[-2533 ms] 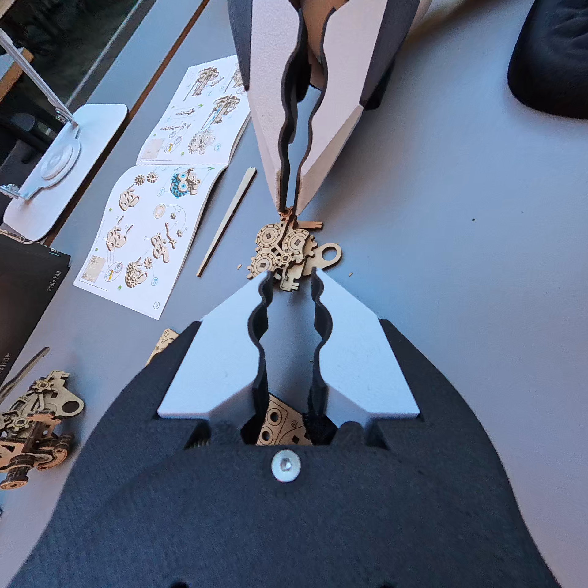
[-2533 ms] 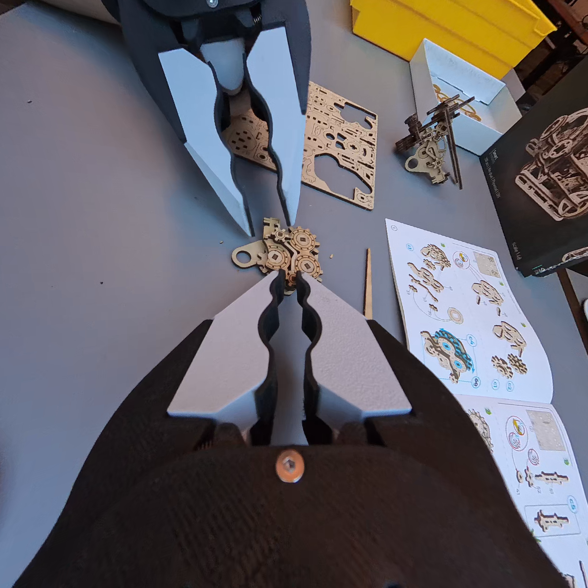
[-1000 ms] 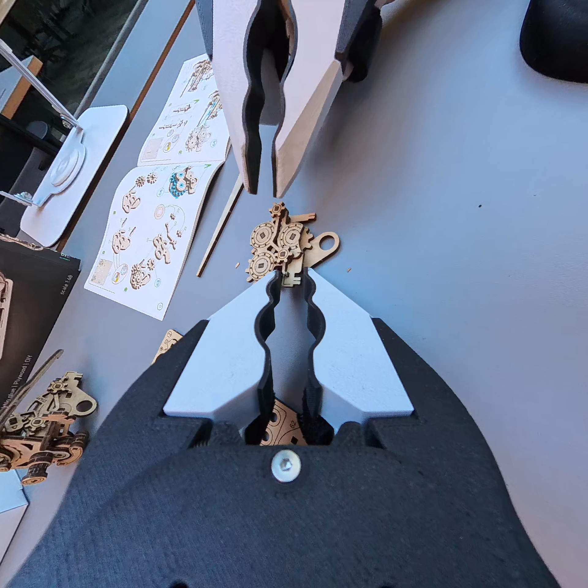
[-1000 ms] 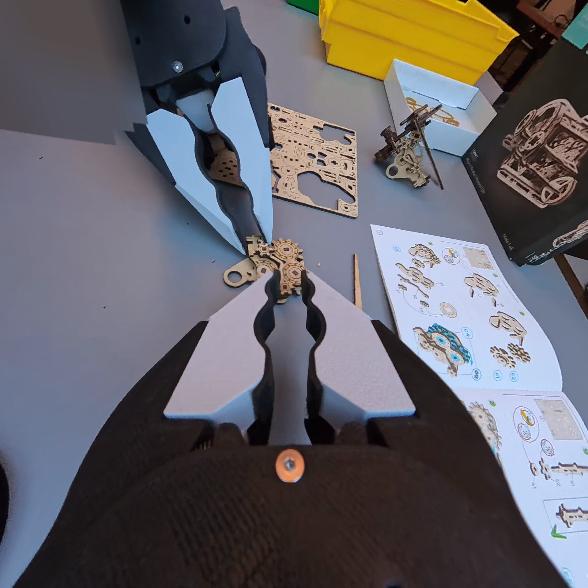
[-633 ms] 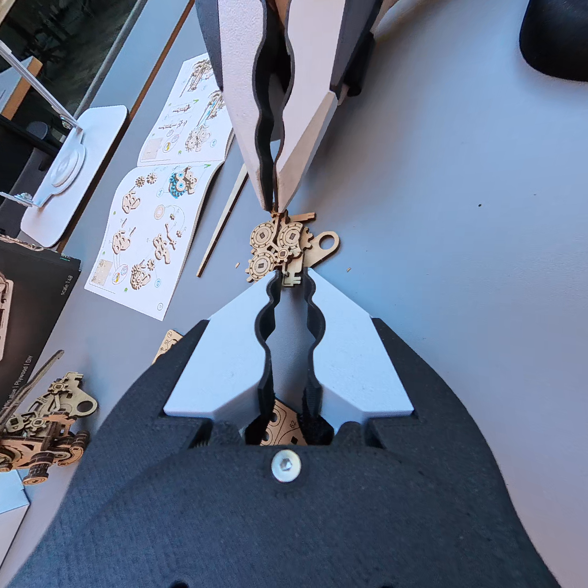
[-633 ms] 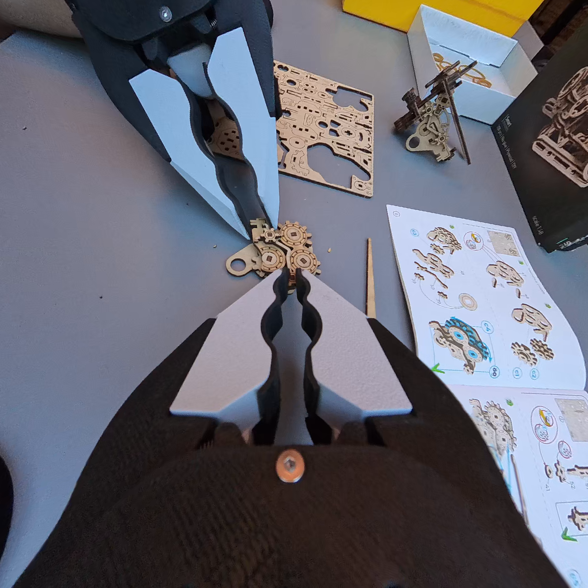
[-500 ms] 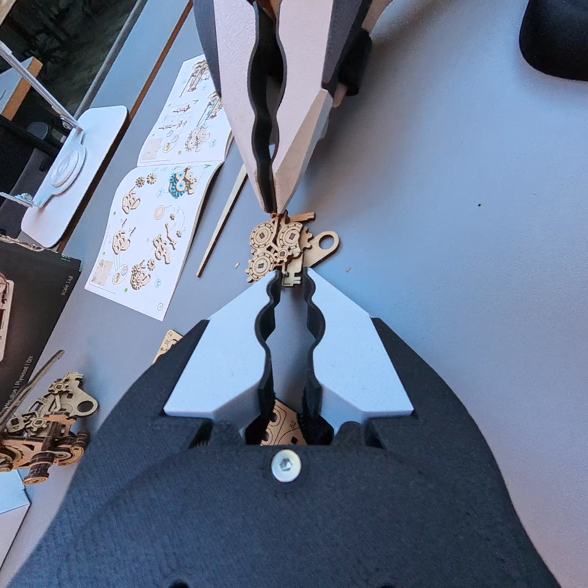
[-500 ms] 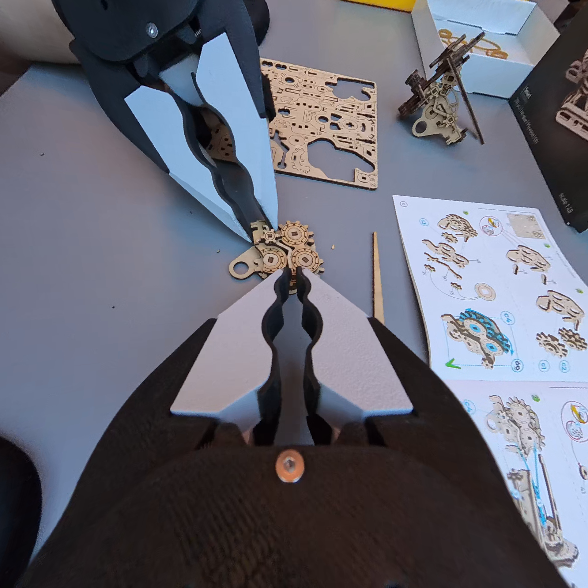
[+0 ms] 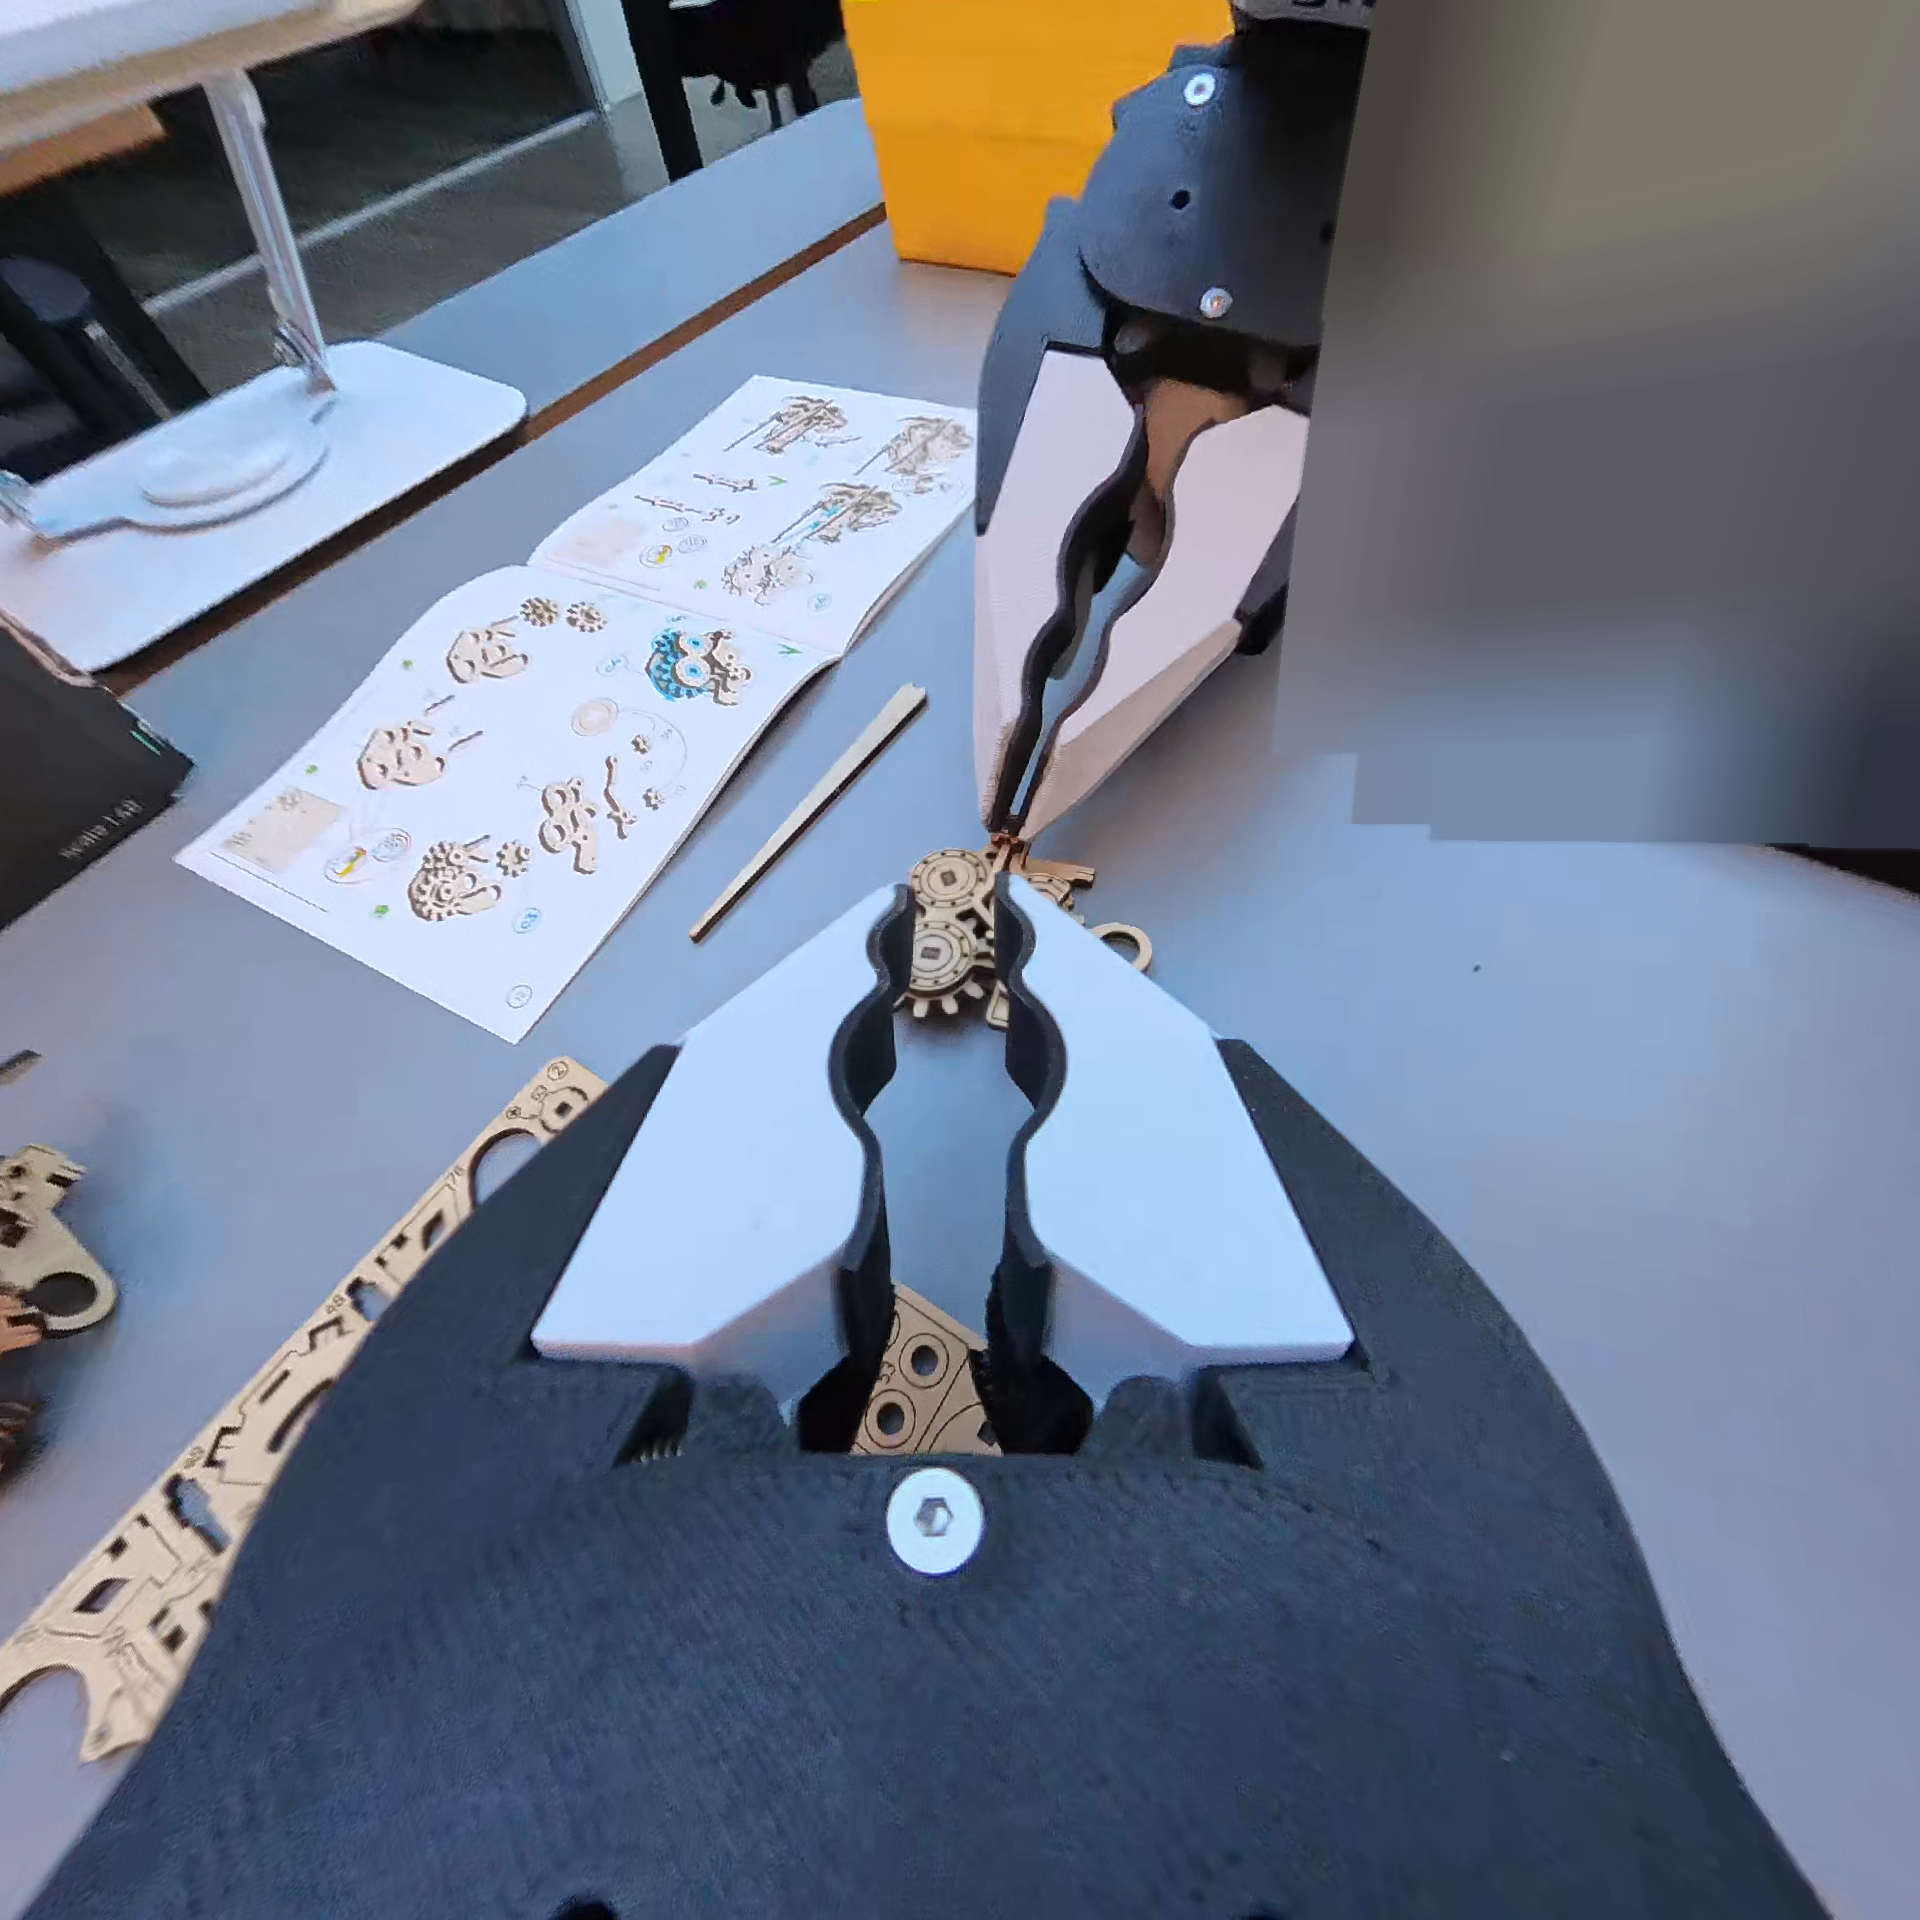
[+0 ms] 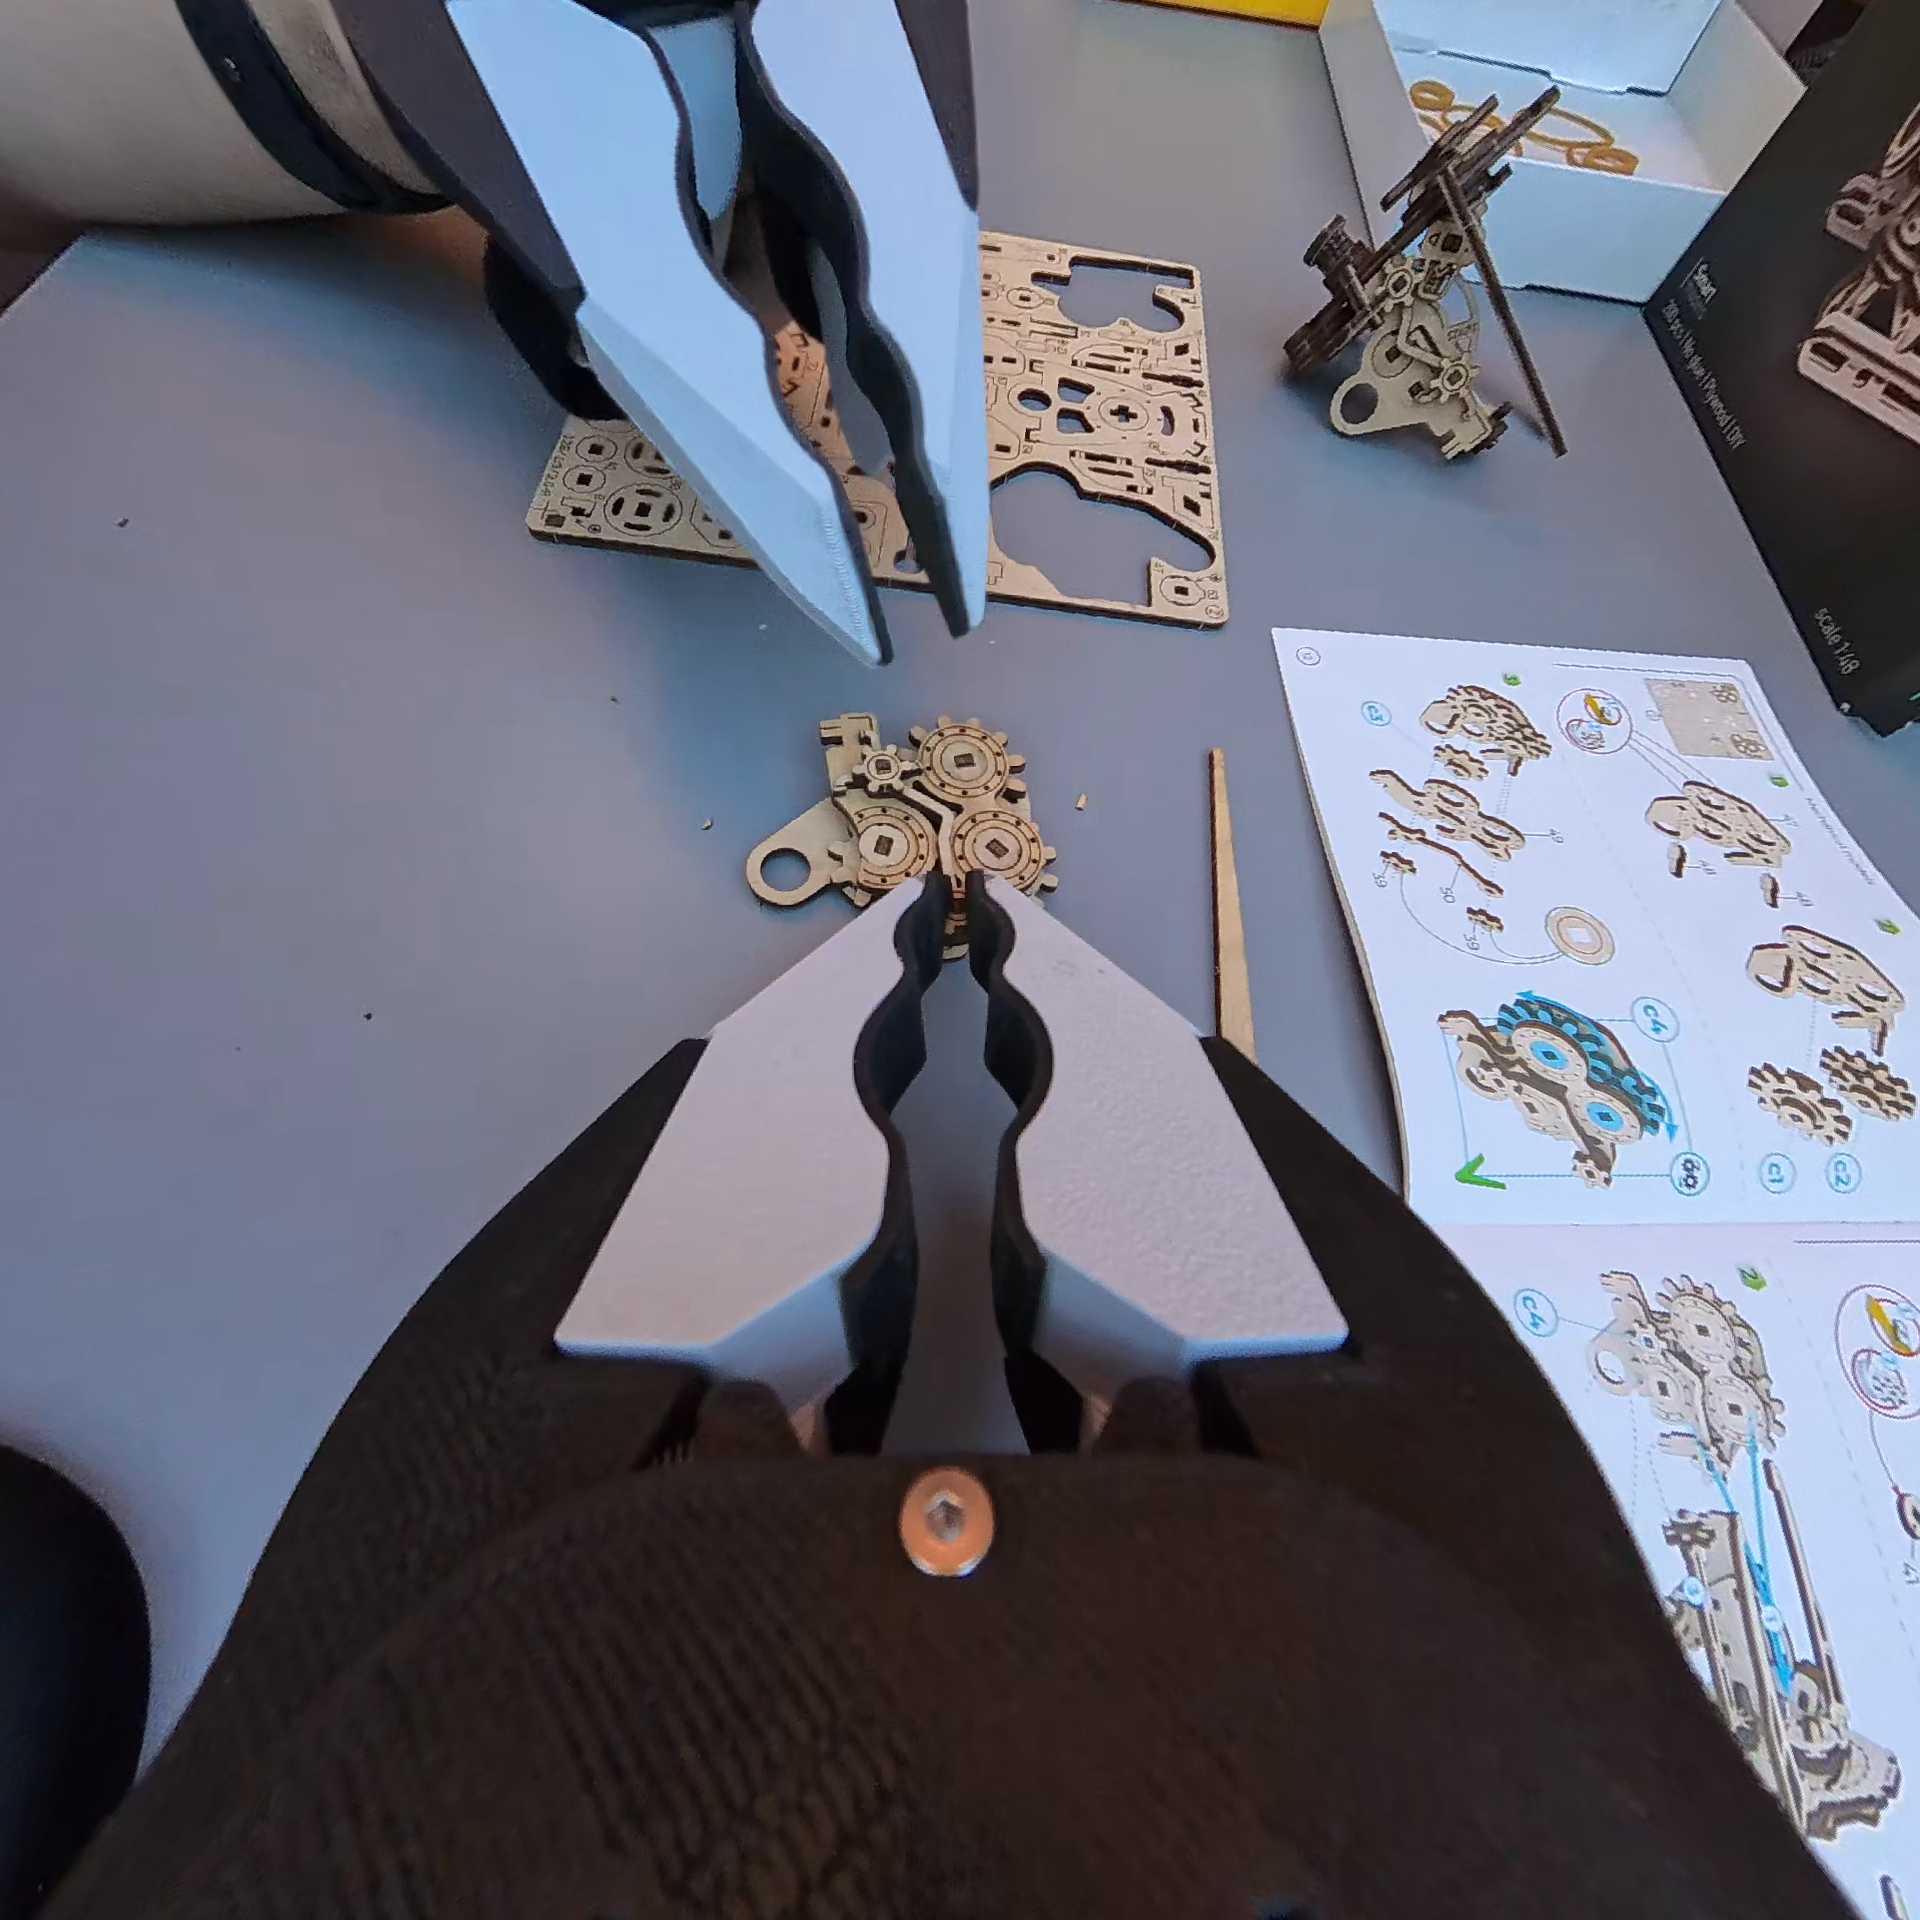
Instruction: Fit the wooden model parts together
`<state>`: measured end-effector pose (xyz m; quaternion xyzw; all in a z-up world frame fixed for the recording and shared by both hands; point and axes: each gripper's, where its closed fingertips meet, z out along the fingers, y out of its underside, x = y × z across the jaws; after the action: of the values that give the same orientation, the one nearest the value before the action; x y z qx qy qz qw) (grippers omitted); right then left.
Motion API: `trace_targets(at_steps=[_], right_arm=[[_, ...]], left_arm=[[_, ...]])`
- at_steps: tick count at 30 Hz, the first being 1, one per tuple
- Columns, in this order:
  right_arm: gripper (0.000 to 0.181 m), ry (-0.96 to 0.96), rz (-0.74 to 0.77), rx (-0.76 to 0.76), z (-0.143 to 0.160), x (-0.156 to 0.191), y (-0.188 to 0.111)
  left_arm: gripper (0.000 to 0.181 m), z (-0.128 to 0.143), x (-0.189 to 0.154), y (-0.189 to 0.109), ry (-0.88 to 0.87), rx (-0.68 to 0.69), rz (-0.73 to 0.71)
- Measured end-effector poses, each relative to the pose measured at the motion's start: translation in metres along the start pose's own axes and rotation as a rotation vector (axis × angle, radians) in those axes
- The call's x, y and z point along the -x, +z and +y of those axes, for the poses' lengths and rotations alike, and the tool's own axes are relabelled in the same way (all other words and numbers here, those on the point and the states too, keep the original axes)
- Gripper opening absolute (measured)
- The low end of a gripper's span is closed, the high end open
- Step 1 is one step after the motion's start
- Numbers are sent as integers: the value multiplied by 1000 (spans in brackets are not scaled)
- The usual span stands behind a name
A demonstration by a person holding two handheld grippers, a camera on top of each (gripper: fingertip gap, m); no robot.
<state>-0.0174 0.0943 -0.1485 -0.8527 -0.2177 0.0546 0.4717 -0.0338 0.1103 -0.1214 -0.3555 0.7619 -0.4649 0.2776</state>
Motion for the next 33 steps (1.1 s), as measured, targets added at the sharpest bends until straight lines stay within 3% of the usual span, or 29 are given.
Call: trace_targets(at_steps=[9,23,25,28,31,33], right_arm=[[4,-8,4,1,0,1,0],[4,-60,48,-9,-3,0,-1],[13,-114,124,-97,-18,-3,-9],[12,-199,272,-283,-51,-12,-40],[11,-302,512,-329,-44,-46,-70],[7,-396,650,-264,-29,-68,-79]], left_arm=[[7,19,-12,18,123,152,28],[4,17,-7,16,160,136,-37],[18,6,0,8,157,59,-71],[16,-24,4,-19,148,-139,-84],[6,-50,17,-49,196,-314,-176],[4,-62,28,-64,186,-393,-238]])
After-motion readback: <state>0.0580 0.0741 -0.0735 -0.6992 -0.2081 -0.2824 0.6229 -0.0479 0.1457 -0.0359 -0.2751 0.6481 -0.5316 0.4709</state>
